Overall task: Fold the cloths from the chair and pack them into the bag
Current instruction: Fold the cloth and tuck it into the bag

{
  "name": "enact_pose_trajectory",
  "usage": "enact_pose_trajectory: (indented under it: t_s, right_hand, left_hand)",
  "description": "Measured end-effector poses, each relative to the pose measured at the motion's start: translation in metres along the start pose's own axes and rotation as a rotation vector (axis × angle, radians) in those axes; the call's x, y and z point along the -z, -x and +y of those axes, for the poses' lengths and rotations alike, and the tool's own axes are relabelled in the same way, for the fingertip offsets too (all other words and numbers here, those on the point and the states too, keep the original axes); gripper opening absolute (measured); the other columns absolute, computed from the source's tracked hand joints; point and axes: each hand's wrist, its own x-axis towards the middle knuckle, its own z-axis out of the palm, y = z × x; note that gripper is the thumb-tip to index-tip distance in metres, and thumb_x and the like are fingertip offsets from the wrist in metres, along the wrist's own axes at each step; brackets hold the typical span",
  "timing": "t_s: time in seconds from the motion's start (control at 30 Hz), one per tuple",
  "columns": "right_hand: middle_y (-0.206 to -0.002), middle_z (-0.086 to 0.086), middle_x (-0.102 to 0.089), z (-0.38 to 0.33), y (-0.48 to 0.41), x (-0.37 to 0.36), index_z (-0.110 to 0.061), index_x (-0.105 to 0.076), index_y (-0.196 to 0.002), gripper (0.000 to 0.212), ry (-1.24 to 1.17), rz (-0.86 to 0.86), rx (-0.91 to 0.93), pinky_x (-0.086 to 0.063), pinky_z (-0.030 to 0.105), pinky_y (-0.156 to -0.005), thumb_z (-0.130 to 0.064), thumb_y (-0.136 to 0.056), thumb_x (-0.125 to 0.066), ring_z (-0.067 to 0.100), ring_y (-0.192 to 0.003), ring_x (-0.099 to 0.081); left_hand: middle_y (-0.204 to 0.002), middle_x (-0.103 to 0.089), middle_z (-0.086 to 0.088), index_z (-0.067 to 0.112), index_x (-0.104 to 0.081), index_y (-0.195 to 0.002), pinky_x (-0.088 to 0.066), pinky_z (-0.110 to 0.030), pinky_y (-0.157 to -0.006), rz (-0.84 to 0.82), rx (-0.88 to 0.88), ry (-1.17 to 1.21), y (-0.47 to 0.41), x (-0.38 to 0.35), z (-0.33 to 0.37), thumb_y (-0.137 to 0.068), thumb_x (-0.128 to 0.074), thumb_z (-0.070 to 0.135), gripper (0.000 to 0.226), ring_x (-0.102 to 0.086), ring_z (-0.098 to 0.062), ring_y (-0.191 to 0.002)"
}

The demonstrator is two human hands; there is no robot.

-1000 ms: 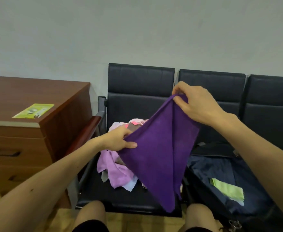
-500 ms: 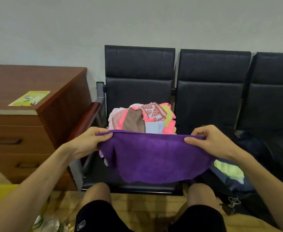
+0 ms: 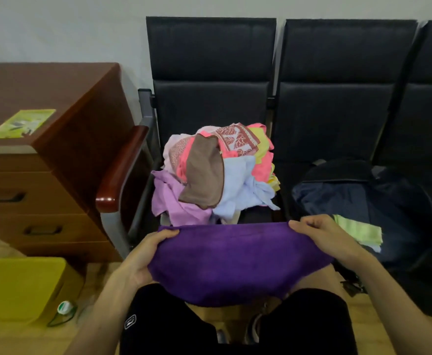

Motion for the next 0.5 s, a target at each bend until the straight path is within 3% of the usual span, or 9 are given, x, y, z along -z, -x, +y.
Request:
enact_pose_trajectory:
  t_s: [0.07,0.13,0.23,0.3,0.37,0.43,0.5]
  right_hand:
    - [-0.065,0.013,-0.045,0.005,0.002,-0.012,-0.005,-0.055,-0.070,0.038,-0.151,0.018,-0.083,-0.031,0.030,-0.055,-0.035,-0.090,-0.066,0.024,-0.062,-0.041]
    - [-0.070,0.018,-0.051,0.012,0.007,-0.026,0.001,-0.059,-0.076,0.044,-0.306,0.032,-0.146,-0.035,0.033,-0.059,-0.041,-0.085,-0.068,0.029,-0.066,-0.046]
    - [-0.086,0.031,-0.057,0.013,0.012,-0.046,0.020,-0.053,-0.093,0.077,-0.469,0.051,-0.178,-0.038,0.038,-0.072,-0.053,-0.078,-0.074,0.032,-0.080,-0.051]
    - [-0.085,0.024,-0.052,0.006,0.013,-0.056,0.022,-0.048,-0.092,0.090,-0.540,0.094,-0.167,-0.036,0.035,-0.069,-0.059,-0.068,-0.078,0.030,-0.080,-0.047]
    - [-0.078,0.017,-0.045,-0.005,0.012,-0.064,0.016,-0.052,-0.083,0.079,-0.594,0.129,-0.140,-0.031,0.032,-0.060,-0.057,-0.070,-0.079,0.026,-0.071,-0.040]
    - [-0.073,0.015,-0.040,-0.014,0.013,-0.071,0.004,-0.057,-0.083,0.048,-0.618,0.159,-0.122,-0.028,0.031,-0.057,-0.042,-0.083,-0.069,0.024,-0.065,-0.034]
    - [-0.064,0.012,-0.036,-0.018,0.011,-0.077,-0.002,-0.054,-0.075,0.034,-0.620,0.182,-0.117,-0.028,0.030,-0.055,-0.030,-0.091,-0.063,0.022,-0.060,-0.034]
  left_hand:
    - [-0.093,-0.076,-0.016,0.009,-0.079,-0.087,-0.051,-0.038,-0.086,0.010,0.048,0.061,-0.005,-0.005,-0.007,-0.074,-0.073,0.031,0.026,-0.071,-0.031,-0.082]
    - [-0.103,-0.076,-0.016,0.009,-0.077,-0.100,-0.047,-0.043,-0.101,0.039,0.032,0.114,-0.009,-0.009,-0.016,-0.083,-0.071,0.036,0.032,-0.070,-0.032,-0.099]
    - [-0.107,-0.074,-0.017,0.006,-0.074,-0.109,-0.049,-0.042,-0.100,0.071,-0.043,0.159,-0.017,-0.014,-0.024,-0.091,-0.065,0.036,0.035,-0.071,-0.032,-0.102]
    - [-0.106,-0.074,-0.018,0.004,-0.073,-0.110,-0.052,-0.039,-0.094,0.116,-0.122,0.137,-0.021,-0.018,-0.024,-0.093,-0.064,0.032,0.035,-0.071,-0.032,-0.100]
    - [-0.102,-0.075,-0.019,0.001,-0.072,-0.107,-0.053,-0.039,-0.087,0.129,-0.181,0.124,-0.021,-0.025,-0.021,-0.094,-0.063,0.029,0.032,-0.071,-0.033,-0.097]
    - [-0.102,-0.074,-0.022,-0.003,-0.070,-0.107,-0.052,-0.046,-0.088,0.129,-0.215,0.120,-0.021,-0.033,-0.023,-0.094,-0.065,0.028,0.034,-0.070,-0.037,-0.099]
    - [-0.102,-0.073,-0.024,-0.005,-0.070,-0.105,-0.051,-0.046,-0.087,0.113,-0.253,0.089,-0.022,-0.040,-0.026,-0.093,-0.066,0.026,0.034,-0.068,-0.037,-0.101]
